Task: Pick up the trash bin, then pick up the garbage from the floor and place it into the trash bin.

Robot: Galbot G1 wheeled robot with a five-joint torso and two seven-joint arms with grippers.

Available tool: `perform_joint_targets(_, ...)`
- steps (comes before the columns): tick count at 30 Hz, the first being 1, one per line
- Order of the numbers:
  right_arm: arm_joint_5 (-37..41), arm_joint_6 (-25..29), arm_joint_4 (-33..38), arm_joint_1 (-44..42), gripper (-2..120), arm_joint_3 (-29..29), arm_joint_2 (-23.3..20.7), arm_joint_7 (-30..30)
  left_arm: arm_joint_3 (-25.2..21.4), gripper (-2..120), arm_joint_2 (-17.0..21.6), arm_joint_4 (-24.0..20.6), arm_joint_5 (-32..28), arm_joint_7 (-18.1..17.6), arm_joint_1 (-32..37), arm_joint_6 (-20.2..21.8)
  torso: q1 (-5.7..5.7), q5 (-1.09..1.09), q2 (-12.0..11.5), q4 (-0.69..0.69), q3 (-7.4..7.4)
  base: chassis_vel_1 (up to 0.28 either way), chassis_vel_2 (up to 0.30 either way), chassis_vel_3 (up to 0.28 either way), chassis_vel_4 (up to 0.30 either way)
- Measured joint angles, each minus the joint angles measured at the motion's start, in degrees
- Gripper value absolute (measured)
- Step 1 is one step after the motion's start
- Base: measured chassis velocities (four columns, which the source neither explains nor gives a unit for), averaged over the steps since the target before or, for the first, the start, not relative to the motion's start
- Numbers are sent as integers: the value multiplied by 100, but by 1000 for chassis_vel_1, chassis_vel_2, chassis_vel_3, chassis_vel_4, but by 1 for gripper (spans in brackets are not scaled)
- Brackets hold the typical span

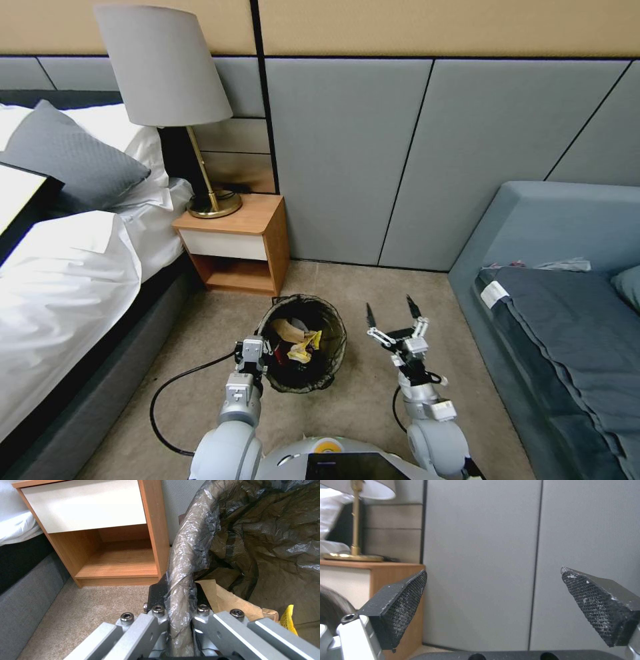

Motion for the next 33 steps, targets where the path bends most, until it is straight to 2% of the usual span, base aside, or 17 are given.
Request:
perform_joint_targets(18,-29,12,-280,252,100,73,-62,-31,4,0,-13,-25,-7,-17,22,-4,0,0,0,0,0,0,0,0,0)
perform_joint_targets(33,-13,-39,-199,271,100,89,-127,-45,12,0,-2,-66,9,-3,47,-15,0,0,0,0,0,74,77,84,76)
